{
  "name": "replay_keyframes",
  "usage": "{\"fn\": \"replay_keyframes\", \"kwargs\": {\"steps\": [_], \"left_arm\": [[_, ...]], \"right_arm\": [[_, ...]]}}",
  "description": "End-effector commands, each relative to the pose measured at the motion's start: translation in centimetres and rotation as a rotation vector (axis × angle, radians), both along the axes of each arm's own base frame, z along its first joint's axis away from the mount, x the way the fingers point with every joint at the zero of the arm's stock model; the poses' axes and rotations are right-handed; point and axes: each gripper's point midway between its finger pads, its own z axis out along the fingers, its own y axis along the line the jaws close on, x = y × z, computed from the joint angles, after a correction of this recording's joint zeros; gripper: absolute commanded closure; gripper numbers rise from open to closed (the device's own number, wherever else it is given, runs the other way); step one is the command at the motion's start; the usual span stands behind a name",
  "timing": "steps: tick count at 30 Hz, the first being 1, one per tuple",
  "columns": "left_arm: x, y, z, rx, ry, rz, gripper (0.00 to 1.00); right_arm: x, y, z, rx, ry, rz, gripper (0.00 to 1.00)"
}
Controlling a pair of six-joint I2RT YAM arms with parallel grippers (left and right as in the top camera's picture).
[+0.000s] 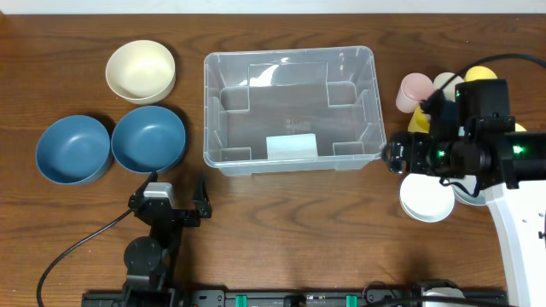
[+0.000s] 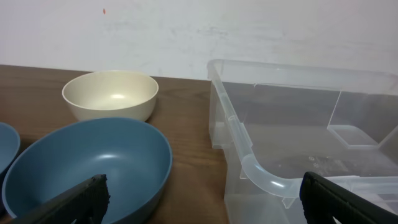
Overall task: Pack container
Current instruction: 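Move the right gripper to the small white bowl and grasp its rim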
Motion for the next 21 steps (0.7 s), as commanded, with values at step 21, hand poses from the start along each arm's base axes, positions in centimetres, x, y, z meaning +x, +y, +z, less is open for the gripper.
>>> {"fn": "replay_keyframes", "kwargs": {"steps": [21], "left_arm": [[0.0, 0.5, -1.7, 0.021, 0.049, 0.023, 0.02]], "right_arm": [[-2.7, -10.2, -2.9, -0.420, 0.079, -0.646, 0.01]]}}
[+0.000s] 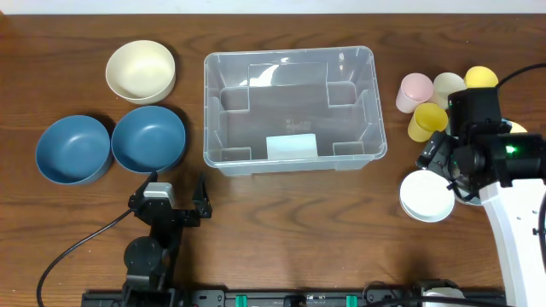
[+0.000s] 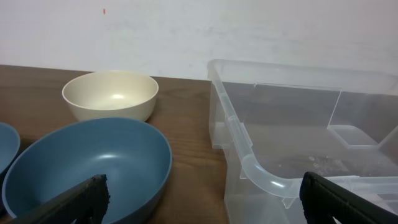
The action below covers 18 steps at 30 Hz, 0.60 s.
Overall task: Pack container
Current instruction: 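Move the right gripper to the small white bowl and grasp its rim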
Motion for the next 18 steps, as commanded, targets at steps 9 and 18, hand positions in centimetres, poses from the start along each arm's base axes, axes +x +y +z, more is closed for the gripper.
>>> {"fn": "replay_keyframes", "kwargs": {"steps": [9, 18], "left_arm": [[0.0, 0.5, -1.7, 0.021, 0.049, 0.023, 0.02], [0.0, 0.5, -1.7, 0.021, 0.049, 0.023, 0.02]], "right_arm": [[-4.2, -1.6, -6.8, 0.033, 0.121, -0.270, 0.01], [-6.6, -2.0, -11.8, 0.083, 0.173, -0.389, 0.05]]}}
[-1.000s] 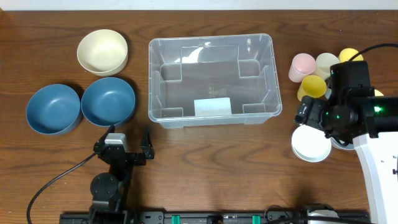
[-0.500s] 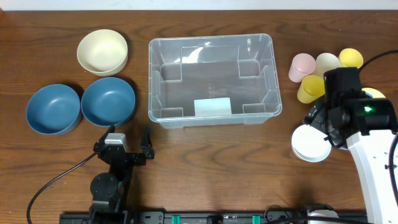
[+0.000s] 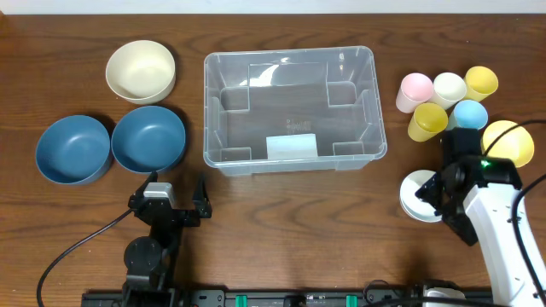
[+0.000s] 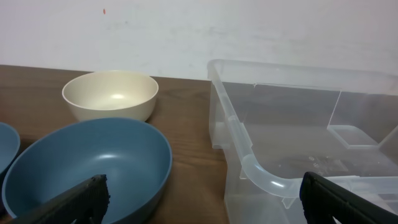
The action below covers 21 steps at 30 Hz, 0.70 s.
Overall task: Pack container
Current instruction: 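Move the right gripper to the small white bowl and grasp its rim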
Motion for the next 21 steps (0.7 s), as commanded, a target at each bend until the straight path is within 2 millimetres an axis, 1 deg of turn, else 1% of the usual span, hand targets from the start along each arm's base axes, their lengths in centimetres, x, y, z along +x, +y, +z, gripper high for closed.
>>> {"fn": "replay_keyframes", "kwargs": {"steps": [1, 4, 8, 11, 15, 17, 18, 21], "left_arm": [[0.0, 0.5, -1.7, 0.021, 0.049, 0.023, 0.02], [0.0, 0.5, -1.7, 0.021, 0.049, 0.023, 0.02], [0.0, 0.5, -1.7, 0.021, 0.049, 0.023, 0.02], [0.0, 0.5, -1.7, 0.021, 0.049, 0.023, 0.02], [0.0, 0.5, -1.7, 0.021, 0.049, 0.023, 0.02], [0.0, 0.5, -1.7, 0.021, 0.048, 0.023, 0.02], [0.0, 0.5, -1.7, 0.021, 0.049, 0.023, 0.02], [0.0, 0.5, -1.7, 0.021, 0.049, 0.023, 0.02]], "right_arm": [[-0.7, 0.1, -1.8, 0.028, -0.007, -0.060, 0.05], [-0.6, 0.6, -3.5, 0.052, -0.027, -0.060, 0.07], [-0.6, 0.5, -4.9, 0.049, -0.045, -0.060, 0.11], [-0.8, 0.2, -5.5, 0.027, -0.048, -0.059, 0.19], [-1.1, 0.0, -6.0, 0.016, -0.043, -0.059, 0.47], [-1.2, 0.0, -6.1, 0.016, -0.042, -0.059, 0.54], [-1.2, 0.0, -6.1, 0.016, -0.041, -0.059, 0.59], [-1.3, 0.0, -6.2, 0.017, -0.037, -0.059, 0.68]]}}
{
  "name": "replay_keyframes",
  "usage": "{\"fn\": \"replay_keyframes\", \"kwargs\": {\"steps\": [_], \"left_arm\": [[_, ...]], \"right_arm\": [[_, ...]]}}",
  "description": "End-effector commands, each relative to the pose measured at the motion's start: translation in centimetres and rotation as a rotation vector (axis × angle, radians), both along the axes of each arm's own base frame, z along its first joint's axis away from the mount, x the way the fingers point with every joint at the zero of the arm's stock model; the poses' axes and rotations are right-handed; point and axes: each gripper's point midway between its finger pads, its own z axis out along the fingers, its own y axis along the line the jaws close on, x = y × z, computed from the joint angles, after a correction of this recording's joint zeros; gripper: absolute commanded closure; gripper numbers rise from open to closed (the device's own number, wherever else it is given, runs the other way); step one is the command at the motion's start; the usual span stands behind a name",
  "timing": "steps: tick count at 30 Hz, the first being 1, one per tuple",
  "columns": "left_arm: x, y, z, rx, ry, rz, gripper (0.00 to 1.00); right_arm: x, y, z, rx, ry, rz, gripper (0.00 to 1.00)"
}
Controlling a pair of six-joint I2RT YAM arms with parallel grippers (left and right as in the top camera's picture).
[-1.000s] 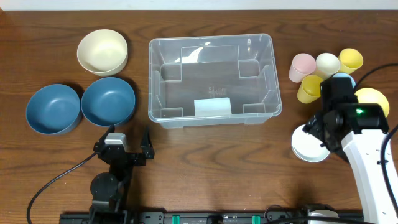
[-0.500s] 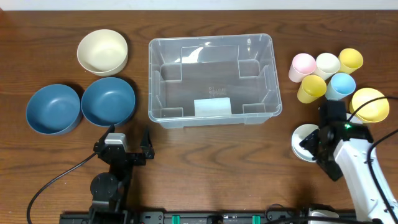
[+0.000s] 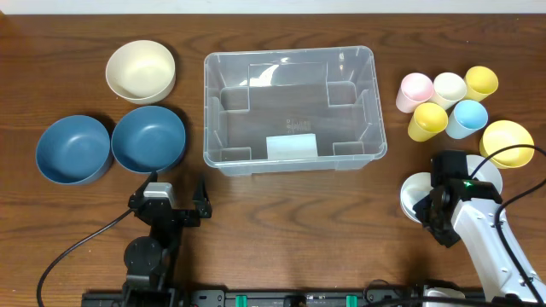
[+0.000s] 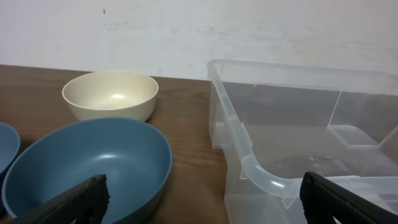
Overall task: Pack container
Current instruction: 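Move the right gripper to the small white bowl and grasp its rim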
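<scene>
The clear plastic container (image 3: 290, 153) stands empty at mid-table; its near left corner (image 4: 261, 174) fills the right of the left wrist view. To its left are a cream bowl (image 3: 141, 71) and two blue bowls (image 3: 73, 149) (image 3: 148, 138). My left gripper (image 3: 177, 183) rests open near the front edge, just short of the nearer blue bowl (image 4: 87, 162), holding nothing. My right arm (image 3: 461, 209) lies folded at the front right, partly over a white bowl (image 3: 413, 194); how its jaws stand cannot be made out.
Right of the container stand several cups: pink (image 3: 414, 91), cream (image 3: 448, 88), yellow (image 3: 480, 83), a second yellow (image 3: 427, 121) and light blue (image 3: 467, 118). A yellow bowl (image 3: 507, 142) sits at the right edge. A cable trails from the left arm.
My right arm has drawn a little further back toward the front edge, so the light blue cup and yellow bowl show in full. The left arm and all the dishes are unchanged.
My right arm first reached over the cups, its gripper by the container's right wall. It was then further right, then back over the white bowl, and now lies folded at the front right. No dish or cup has shifted; the left gripper stayed open.
</scene>
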Motion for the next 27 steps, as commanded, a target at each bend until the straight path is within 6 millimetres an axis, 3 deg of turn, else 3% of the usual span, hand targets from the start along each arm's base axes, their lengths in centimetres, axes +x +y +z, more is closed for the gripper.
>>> {"fn": "replay_keyframes", "kwargs": {"steps": [1, 4, 13, 15, 17, 27], "left_arm": [[0.0, 0.5, -1.7, 0.021, 0.049, 0.023, 0.02], [0.0, 0.5, -1.7, 0.021, 0.049, 0.023, 0.02], [0.0, 0.5, -1.7, 0.021, 0.049, 0.023, 0.02], [0.0, 0.5, -1.7, 0.021, 0.049, 0.023, 0.02], [0.0, 0.5, -1.7, 0.021, 0.049, 0.023, 0.02], [0.0, 0.5, -1.7, 0.021, 0.049, 0.023, 0.02]], "right_arm": [[-0.4, -0.4, -0.1, -0.017, 0.007, -0.015, 0.72], [-0.8, 0.0, -0.5, 0.005, 0.018, -0.015, 0.79], [-1.0, 1.4, -1.8, 0.084, 0.002, -0.015, 0.81], [-0.8, 1.4, -1.9, 0.086, -0.007, -0.015, 0.86], [-0.6, 1.4, -1.9, 0.086, -0.011, -0.014, 0.99], [-0.4, 1.5, -1.7, 0.094, -0.015, 0.010, 0.99]]}}
